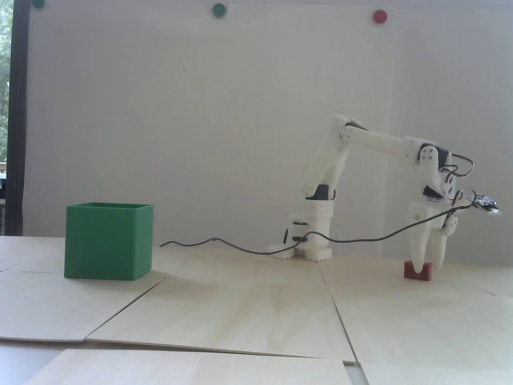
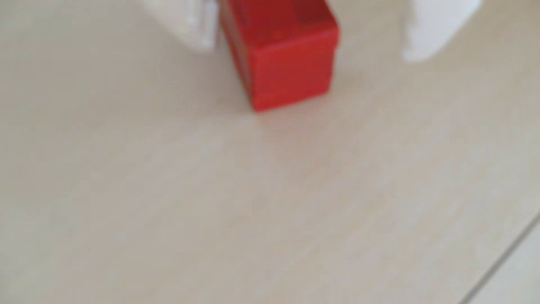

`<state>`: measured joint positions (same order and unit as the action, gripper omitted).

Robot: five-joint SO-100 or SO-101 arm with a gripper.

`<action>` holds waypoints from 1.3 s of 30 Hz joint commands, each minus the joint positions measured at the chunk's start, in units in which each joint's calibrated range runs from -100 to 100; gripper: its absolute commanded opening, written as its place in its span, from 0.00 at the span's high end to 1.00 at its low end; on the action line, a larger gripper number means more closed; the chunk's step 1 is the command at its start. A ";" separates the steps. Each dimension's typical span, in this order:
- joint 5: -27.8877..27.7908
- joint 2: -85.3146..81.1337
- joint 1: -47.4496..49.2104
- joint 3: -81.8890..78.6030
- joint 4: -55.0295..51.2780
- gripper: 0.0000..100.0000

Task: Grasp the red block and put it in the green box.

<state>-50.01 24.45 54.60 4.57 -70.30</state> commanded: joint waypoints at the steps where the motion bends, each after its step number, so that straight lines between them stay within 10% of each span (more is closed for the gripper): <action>1: 0.20 -3.88 -0.28 0.14 2.09 0.78; 39: -3.71 -3.88 -0.28 -5.10 4.28 0.78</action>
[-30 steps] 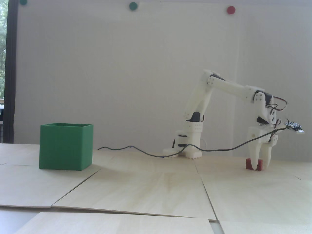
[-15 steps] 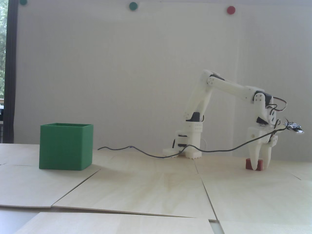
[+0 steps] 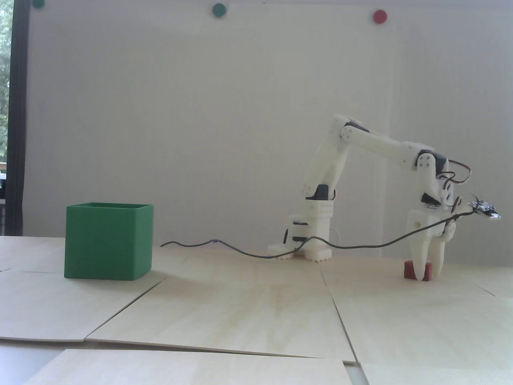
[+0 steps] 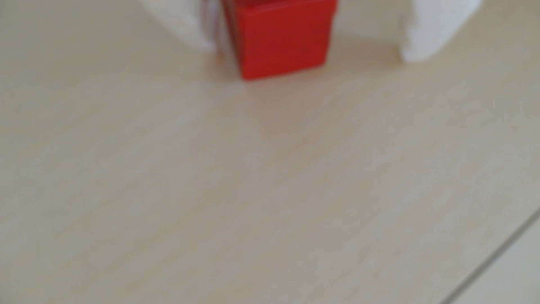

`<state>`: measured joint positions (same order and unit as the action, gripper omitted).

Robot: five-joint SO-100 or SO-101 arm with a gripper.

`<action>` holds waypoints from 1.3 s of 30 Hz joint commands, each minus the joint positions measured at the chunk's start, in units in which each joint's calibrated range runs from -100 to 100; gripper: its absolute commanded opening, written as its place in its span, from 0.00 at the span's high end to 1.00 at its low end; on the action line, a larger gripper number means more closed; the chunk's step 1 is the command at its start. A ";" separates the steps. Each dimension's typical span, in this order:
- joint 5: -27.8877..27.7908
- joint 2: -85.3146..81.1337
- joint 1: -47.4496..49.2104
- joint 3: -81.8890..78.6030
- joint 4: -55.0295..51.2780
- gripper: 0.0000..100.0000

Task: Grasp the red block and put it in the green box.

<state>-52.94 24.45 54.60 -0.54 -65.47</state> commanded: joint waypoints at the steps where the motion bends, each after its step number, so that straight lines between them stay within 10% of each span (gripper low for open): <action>1: -0.78 -3.88 -0.28 0.00 -0.55 0.78; 11: -1.25 -3.72 -0.20 -0.08 -0.63 0.78; 15: -1.04 -3.64 0.12 -0.17 -1.14 1.00; 25: -0.94 -4.36 -3.66 -0.79 -1.81 0.98; 39: -5.57 -44.07 -51.67 -0.53 -4.85 0.98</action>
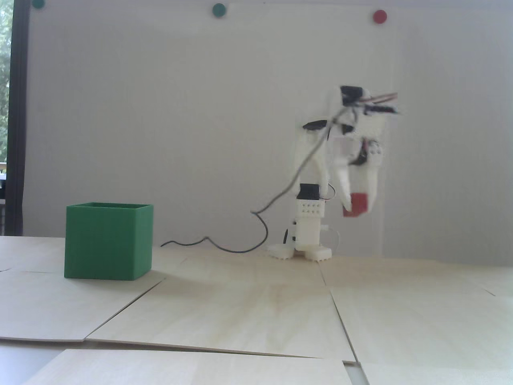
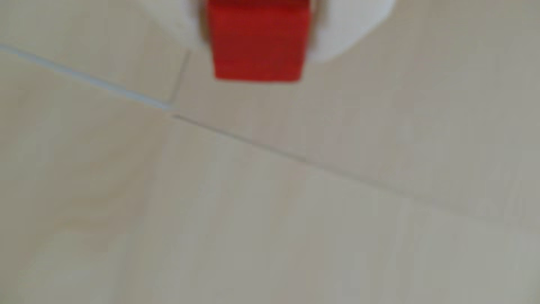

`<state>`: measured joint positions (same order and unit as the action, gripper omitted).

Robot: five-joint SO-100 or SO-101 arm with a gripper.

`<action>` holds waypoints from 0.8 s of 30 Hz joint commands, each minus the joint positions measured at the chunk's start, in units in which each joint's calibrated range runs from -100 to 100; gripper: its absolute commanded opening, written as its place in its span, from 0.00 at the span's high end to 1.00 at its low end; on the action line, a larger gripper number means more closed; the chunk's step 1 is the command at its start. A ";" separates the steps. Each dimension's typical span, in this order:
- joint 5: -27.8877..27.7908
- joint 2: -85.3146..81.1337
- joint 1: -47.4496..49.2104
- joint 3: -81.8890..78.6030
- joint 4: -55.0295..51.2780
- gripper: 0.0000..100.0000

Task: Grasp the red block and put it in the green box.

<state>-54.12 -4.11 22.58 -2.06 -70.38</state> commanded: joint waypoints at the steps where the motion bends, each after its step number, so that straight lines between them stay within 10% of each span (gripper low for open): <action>1: -6.89 -16.85 -26.81 0.99 0.23 0.98; 15: -6.63 -4.30 -47.31 -5.93 36.15 0.98; 24: -6.26 9.04 -52.30 16.34 27.55 0.98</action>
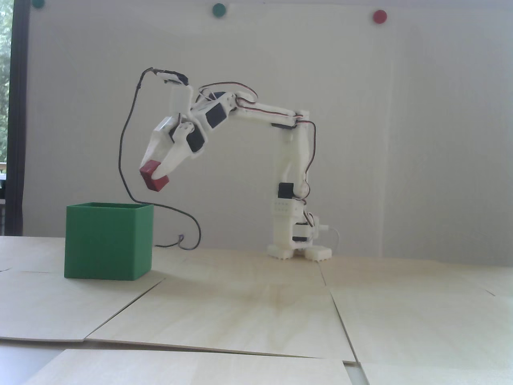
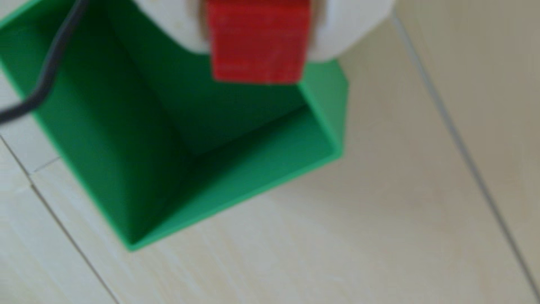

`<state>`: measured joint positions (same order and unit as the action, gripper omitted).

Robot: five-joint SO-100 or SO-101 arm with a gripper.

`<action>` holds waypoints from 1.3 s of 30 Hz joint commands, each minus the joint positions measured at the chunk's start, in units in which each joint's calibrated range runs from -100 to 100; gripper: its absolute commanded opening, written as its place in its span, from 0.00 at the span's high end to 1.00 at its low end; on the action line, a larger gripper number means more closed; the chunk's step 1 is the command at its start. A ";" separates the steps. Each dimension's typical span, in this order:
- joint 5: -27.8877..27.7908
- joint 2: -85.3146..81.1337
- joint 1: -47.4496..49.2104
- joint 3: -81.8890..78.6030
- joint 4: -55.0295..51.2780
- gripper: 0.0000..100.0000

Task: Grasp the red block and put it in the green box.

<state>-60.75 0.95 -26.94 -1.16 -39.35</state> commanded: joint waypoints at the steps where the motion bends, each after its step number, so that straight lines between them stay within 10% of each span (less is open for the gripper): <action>1: 0.36 5.56 -3.02 17.67 -4.33 0.98; 9: 0.36 11.48 -3.82 22.99 -5.51 0.97; 17: 0.31 11.80 -3.74 22.90 -5.93 0.73; 21: 0.47 11.09 -3.74 22.73 -6.10 0.78; 24: 0.63 10.22 -4.30 22.90 -10.82 1.00; 39: 18.17 -29.66 17.65 -17.29 -24.39 0.98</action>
<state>-47.03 -10.09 -18.30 -0.81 -64.14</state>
